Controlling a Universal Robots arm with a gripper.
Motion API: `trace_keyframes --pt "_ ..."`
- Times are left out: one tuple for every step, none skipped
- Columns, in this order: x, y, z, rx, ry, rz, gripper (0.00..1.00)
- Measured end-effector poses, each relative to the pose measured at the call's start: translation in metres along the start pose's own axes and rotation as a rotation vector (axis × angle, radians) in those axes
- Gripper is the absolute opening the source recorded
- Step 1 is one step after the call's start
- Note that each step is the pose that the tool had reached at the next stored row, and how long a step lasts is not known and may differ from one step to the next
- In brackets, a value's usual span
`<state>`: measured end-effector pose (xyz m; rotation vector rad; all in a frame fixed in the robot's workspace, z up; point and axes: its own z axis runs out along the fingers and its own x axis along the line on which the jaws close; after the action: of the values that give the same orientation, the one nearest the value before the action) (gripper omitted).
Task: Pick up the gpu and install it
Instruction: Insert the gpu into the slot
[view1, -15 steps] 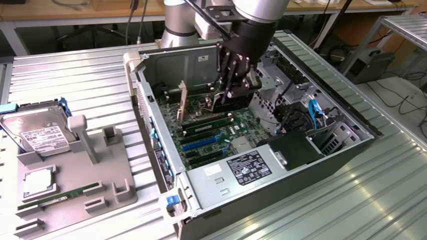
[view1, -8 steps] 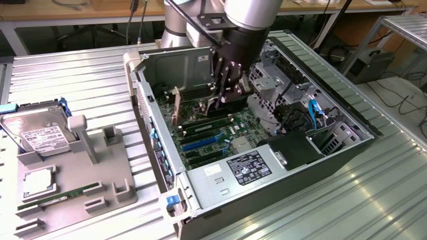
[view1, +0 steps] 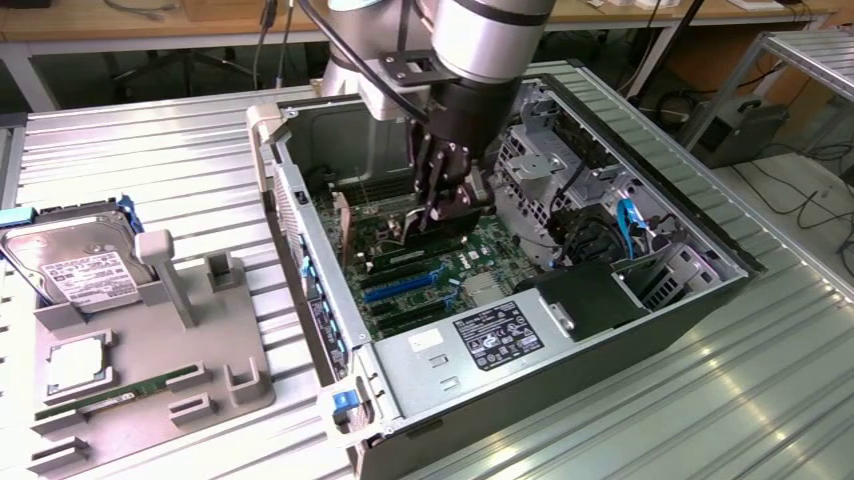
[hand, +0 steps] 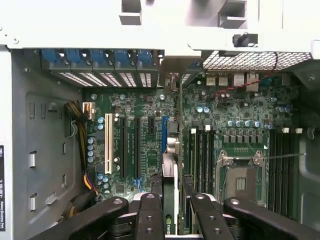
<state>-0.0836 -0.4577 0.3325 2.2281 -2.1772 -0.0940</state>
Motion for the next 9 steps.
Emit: trace_keyframes --pt "0.0 0.0001 0.0021 -0.0002 0.0005 -0.007 0.26" --pt "0.001 0.0003 0.0039 -0.0003 0.0008 -0.011 0.26" --pt "0.001 0.0005 0.0069 -0.0004 0.001 -0.014 0.26" --pt "0.001 0.0006 0.0092 -0.0005 0.001 -0.015 0.26" --pt "0.002 0.0006 0.011 -0.0004 0.001 -0.015 0.26" --pt "0.002 0.0007 0.0132 -0.0004 0.001 -0.015 0.26" --pt "0.002 0.0008 0.0158 -0.0004 0.0009 -0.015 0.26" --pt "0.002 0.0013 0.0181 -0.0004 0.0009 -0.015 0.26" --pt "0.002 0.0019 0.0203 -0.0003 0.0009 -0.015 0.26"
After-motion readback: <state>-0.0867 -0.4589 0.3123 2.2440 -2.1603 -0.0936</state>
